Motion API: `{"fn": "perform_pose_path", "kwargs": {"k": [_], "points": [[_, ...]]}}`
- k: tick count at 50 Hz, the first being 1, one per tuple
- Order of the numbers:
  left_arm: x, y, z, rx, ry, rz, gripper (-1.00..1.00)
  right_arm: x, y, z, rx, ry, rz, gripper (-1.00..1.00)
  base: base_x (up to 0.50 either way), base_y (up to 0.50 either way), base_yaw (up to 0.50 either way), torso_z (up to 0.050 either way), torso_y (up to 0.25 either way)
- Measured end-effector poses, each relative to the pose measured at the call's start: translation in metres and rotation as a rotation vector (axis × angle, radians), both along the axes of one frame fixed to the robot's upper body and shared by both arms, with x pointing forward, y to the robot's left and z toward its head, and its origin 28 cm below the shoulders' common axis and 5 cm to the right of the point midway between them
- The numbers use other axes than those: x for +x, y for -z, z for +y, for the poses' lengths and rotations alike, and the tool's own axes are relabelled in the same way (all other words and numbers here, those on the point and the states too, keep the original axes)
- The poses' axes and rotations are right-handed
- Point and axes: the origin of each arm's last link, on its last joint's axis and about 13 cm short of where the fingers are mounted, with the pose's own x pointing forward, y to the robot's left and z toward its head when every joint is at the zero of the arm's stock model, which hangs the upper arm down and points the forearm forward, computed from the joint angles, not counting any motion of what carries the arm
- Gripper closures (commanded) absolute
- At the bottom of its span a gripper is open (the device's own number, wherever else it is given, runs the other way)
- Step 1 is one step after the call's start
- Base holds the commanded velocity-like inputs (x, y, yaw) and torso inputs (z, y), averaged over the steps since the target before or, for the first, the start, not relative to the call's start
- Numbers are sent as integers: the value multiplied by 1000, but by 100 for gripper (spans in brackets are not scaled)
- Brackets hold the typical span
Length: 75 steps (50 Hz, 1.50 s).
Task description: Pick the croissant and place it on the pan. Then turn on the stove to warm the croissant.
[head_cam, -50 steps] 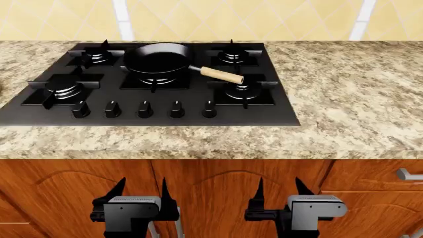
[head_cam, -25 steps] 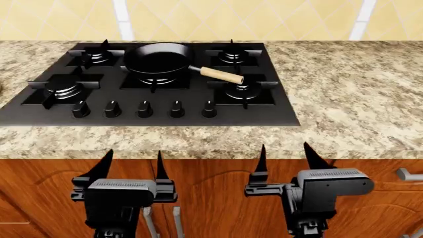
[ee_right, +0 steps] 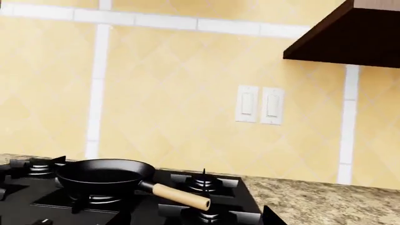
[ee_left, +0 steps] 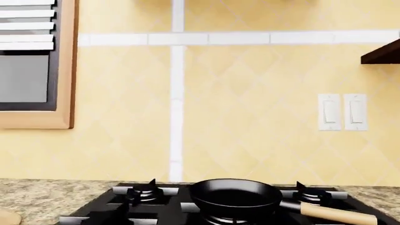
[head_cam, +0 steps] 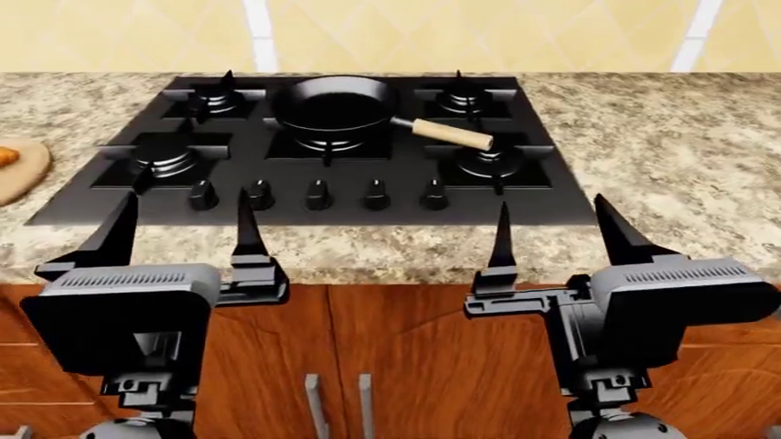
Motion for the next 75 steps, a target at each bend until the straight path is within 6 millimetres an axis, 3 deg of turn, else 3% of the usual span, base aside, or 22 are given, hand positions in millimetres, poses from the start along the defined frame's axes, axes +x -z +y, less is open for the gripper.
{"fn": "perform_pose_path", "kwargs": {"k": [75], "points": [[0, 13, 0, 6, -18, 30, -100, 0, 16, 9, 0, -85, 55, -100, -78, 500, 0, 0, 0]]}}
